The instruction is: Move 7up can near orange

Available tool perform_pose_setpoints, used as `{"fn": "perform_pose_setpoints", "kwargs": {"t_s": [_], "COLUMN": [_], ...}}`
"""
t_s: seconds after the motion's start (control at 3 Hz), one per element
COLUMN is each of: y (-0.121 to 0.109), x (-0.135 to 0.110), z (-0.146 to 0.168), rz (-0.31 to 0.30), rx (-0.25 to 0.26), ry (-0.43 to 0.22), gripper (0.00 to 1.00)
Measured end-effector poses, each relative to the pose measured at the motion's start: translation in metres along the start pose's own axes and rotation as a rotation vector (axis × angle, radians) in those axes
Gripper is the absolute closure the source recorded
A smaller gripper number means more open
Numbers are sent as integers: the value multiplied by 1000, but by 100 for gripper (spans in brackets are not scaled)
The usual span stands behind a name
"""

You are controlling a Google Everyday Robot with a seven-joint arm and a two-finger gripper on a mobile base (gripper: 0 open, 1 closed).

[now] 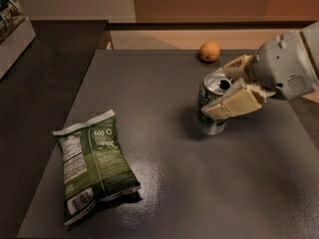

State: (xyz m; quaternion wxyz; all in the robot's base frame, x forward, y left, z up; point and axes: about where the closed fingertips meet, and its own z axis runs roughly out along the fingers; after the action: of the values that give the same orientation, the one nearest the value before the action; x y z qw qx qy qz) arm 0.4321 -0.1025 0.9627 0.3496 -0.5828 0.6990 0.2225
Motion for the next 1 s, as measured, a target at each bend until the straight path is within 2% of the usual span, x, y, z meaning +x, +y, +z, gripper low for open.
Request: {"fn": "perform_pose_setpoints", "kwargs": {"t_s": [0.33,1.0], "y": [-47,-148], "x": [-2,17], "z": [-7,-13], "rz": [59,192], "rx": [80,212], "ry": [0,19], "gripper": [100,100]}}
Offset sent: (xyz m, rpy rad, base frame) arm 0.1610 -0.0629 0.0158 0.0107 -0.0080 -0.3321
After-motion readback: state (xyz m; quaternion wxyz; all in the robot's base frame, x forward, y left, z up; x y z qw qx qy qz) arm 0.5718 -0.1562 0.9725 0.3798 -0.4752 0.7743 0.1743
